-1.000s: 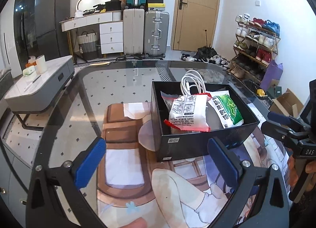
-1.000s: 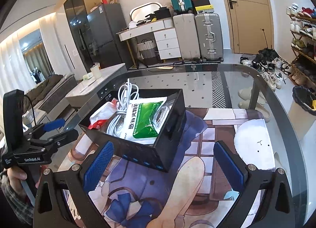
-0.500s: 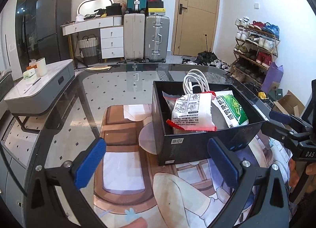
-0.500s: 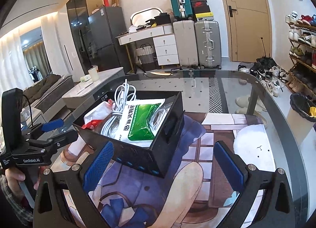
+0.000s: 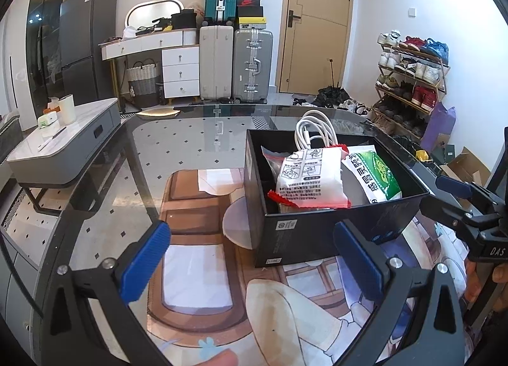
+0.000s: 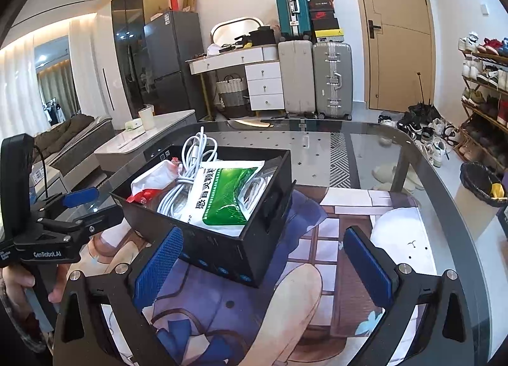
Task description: Organize soft objects
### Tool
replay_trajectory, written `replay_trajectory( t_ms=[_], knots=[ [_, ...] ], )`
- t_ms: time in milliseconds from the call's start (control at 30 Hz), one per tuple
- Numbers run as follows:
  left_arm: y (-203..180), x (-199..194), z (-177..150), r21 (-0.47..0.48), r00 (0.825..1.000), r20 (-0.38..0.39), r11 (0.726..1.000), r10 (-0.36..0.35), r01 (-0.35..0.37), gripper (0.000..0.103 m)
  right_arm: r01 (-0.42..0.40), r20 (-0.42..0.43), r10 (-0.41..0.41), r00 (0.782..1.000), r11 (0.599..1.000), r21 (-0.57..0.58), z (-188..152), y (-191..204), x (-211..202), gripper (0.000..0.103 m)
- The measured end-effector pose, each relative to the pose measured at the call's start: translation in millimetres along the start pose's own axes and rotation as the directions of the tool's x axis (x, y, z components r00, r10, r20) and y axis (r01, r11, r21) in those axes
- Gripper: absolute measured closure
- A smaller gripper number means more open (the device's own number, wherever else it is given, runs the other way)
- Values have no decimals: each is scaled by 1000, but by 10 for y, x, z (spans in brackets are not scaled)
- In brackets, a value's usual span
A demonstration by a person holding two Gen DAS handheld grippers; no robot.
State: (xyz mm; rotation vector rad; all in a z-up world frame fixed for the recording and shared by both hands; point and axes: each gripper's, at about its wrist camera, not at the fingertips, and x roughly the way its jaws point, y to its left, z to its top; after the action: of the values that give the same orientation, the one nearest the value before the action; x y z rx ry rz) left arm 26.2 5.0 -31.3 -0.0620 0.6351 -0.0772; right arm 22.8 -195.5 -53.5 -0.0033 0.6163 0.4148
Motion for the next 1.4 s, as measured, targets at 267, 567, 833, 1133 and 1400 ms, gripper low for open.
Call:
replay_trajectory(
  t_ms=[267, 567, 833, 1133, 1400],
  knots=[
    [1, 27, -21, -5, 1000, -4, 1000, -7, 7, 0, 5, 2, -5, 1000, 1000, 12, 2, -35, 4, 0],
    [-6, 42, -36, -2, 1000, -4, 1000, -2, 2, 0, 17, 24, -18, 1000, 1000, 25, -6, -53, -32, 0],
    [40, 32, -53, -15, 1000, -2, 1000, -7, 7, 0, 18, 17, -18, 1000, 1000, 22, -15, -68, -52, 0],
    [-3, -4, -53, 14, 1000, 8, 1000, 6, -6, 0, 18, 18, -18, 1000, 999, 26, -12, -69, -41, 0],
    [-26, -20, -40, 21, 1000, 18, 1000, 15, -15, 0, 20, 24, -20, 999, 999, 26, -14, -65, -50, 0]
  ],
)
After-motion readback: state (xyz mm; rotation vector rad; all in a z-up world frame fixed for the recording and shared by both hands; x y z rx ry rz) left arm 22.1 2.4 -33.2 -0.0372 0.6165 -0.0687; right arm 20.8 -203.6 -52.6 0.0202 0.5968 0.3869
